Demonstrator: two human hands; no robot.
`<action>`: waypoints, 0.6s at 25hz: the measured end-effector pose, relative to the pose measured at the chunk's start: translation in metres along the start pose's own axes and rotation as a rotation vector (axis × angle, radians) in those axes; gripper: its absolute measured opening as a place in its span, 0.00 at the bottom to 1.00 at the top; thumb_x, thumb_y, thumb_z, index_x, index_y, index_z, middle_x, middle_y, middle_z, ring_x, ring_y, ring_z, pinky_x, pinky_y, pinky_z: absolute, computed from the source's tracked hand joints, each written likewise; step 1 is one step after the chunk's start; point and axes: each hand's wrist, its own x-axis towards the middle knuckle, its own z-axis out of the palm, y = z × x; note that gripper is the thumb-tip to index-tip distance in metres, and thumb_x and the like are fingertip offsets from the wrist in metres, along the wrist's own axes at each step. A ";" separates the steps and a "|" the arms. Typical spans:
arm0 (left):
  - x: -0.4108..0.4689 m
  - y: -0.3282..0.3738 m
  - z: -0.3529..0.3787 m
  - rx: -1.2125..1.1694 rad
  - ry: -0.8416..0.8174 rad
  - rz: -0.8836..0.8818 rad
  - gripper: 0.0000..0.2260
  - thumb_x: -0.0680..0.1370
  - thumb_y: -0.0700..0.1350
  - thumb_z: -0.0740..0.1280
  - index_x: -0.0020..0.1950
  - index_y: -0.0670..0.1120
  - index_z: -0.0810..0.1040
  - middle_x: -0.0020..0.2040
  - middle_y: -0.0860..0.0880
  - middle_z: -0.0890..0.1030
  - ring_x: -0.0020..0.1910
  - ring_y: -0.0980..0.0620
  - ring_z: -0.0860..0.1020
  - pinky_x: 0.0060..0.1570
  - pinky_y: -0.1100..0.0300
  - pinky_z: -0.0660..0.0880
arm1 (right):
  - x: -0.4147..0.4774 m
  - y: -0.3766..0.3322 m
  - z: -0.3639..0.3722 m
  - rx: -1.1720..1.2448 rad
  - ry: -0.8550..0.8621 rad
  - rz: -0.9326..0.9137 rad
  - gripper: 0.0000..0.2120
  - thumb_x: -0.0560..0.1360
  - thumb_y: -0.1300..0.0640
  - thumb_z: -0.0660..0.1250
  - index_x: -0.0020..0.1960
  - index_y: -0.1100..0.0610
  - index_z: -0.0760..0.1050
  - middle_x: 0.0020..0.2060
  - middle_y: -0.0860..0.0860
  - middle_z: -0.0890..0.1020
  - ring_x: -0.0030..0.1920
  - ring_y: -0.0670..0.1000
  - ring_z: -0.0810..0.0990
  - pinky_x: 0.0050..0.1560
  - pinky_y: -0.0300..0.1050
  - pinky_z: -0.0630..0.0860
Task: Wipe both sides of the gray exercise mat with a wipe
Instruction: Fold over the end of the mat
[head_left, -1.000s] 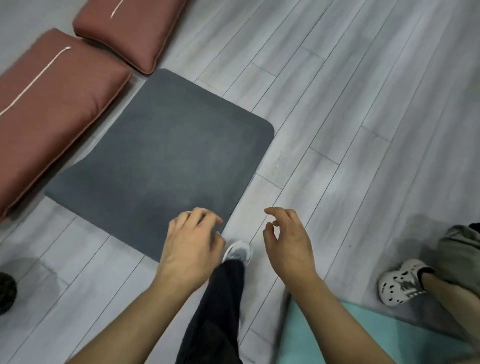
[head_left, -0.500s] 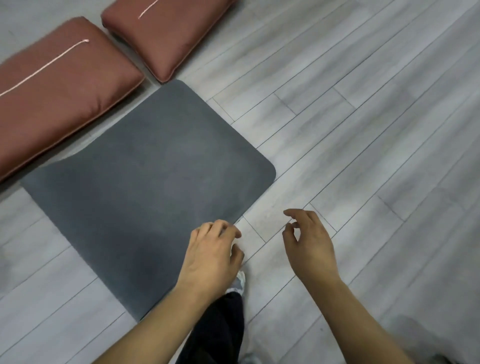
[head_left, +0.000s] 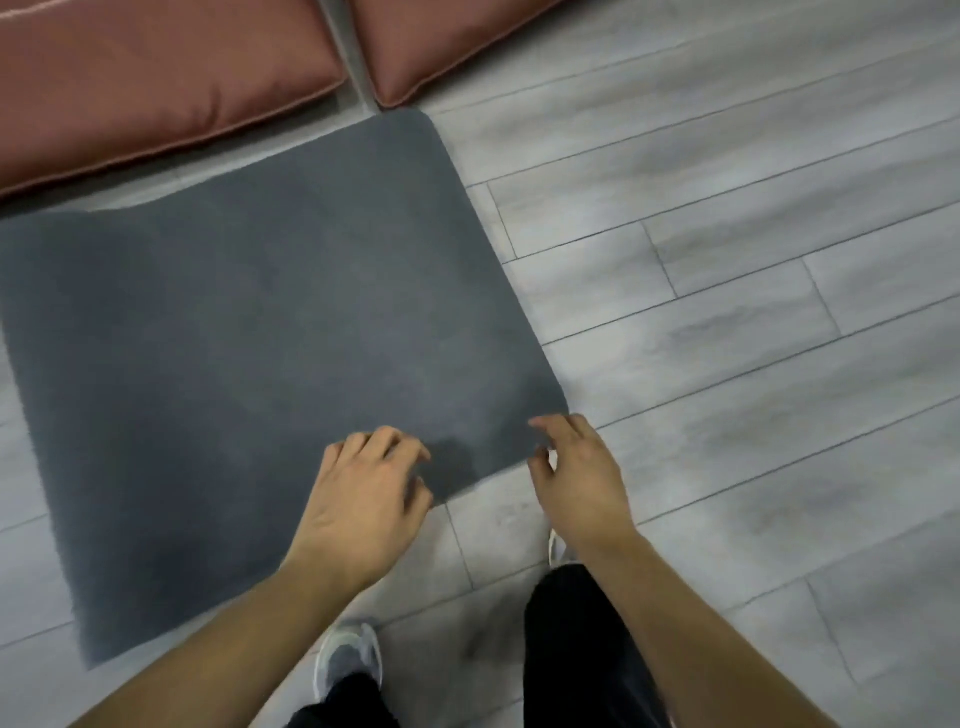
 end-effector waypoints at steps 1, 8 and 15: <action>0.025 -0.001 0.022 0.005 -0.021 -0.036 0.16 0.78 0.52 0.57 0.61 0.54 0.78 0.59 0.53 0.77 0.57 0.46 0.76 0.60 0.50 0.69 | 0.033 0.020 0.015 -0.014 -0.011 -0.038 0.14 0.76 0.59 0.65 0.61 0.52 0.76 0.54 0.49 0.77 0.50 0.52 0.79 0.52 0.50 0.78; 0.201 -0.015 0.182 -0.084 -0.115 -0.118 0.19 0.82 0.51 0.59 0.74 0.55 0.67 0.71 0.53 0.71 0.67 0.46 0.72 0.67 0.51 0.68 | 0.239 0.145 0.132 -0.247 -0.092 0.015 0.34 0.76 0.50 0.65 0.77 0.58 0.55 0.67 0.57 0.71 0.66 0.60 0.70 0.67 0.55 0.68; 0.302 -0.026 0.207 -0.920 -0.113 -0.546 0.36 0.74 0.74 0.59 0.72 0.51 0.75 0.72 0.43 0.75 0.72 0.40 0.72 0.74 0.46 0.66 | 0.248 0.132 0.172 0.166 -0.198 -0.268 0.13 0.74 0.47 0.66 0.57 0.48 0.77 0.45 0.46 0.77 0.48 0.48 0.77 0.53 0.47 0.74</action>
